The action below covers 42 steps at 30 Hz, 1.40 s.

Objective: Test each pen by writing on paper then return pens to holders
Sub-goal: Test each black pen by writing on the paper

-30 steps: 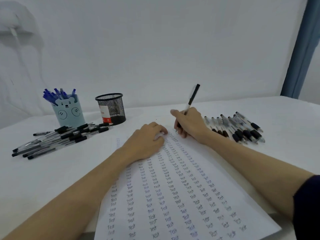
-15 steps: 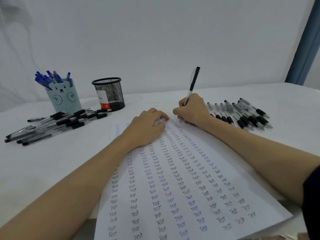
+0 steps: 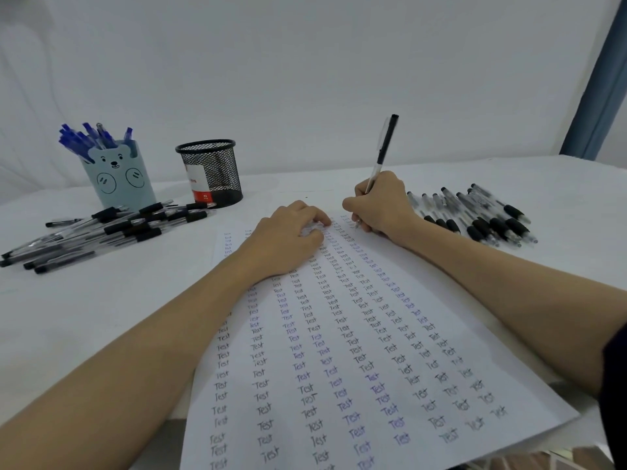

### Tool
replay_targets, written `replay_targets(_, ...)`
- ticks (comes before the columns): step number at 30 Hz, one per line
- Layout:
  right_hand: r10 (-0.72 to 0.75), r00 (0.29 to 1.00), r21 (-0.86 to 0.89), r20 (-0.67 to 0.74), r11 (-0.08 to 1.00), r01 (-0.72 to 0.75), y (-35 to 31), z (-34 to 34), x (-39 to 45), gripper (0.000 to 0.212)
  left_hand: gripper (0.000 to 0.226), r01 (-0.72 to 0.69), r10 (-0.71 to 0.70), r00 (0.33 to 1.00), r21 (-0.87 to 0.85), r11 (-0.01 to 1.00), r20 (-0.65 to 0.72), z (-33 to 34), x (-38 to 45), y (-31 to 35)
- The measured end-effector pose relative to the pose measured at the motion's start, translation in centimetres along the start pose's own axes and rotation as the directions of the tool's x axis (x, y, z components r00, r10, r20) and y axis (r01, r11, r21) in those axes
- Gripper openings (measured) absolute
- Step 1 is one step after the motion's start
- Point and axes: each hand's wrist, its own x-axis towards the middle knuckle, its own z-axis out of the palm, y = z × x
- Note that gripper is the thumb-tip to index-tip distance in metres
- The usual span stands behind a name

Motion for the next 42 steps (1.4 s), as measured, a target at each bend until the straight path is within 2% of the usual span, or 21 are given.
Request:
replay_targets(5, -0.033, 0.999, -0.046, 0.006, 0.998, 0.033, 0.0, 0.2, 0.0, 0.032, 0.029, 0.007, -0.007, 1.0, 0.001, 1.0, 0.004, 0.0, 0.0, 0.0)
replay_targets(30, -0.005, 0.999, -0.094, -0.041, 0.996, 0.001, 0.1, 0.3, 0.2, 0.033, 0.029, 0.006, -0.006, 1.0, 0.003, 1.0, 0.004, 0.1, 0.1, -0.1)
replay_targets(32, 0.018, 0.998, -0.055, -0.056, 0.998, -0.021, 0.1, 0.2, 0.2, 0.034, 0.029, 0.007, -0.007, 1.0, 0.002, 1.0, 0.008, 0.0, 0.1, -0.1)
replay_targets(36, 0.134, 0.99, 0.209, -0.041, 0.97, -0.122, 0.0, -0.4, 0.1, 0.03, 0.028, 0.008, -0.008, 1.0, -0.007, 1.0, 0.003, 0.1, 0.1, -0.1)
replay_targets(40, 0.19, 0.982, 0.236, 0.013, 0.953, -0.187, -0.3, -0.6, 0.0, 0.02, 0.028, 0.009, -0.009, 1.0, -0.013, 1.0, 0.005, 0.0, 0.2, -0.2)
replay_targets(42, 0.183, 0.983, 0.26, 0.02, 0.948, -0.182, -0.5, -0.9, 0.1, 0.029, 0.028, 0.007, -0.007, 1.0, -0.011, 1.0, 0.005, 0.0, 0.2, -0.2)
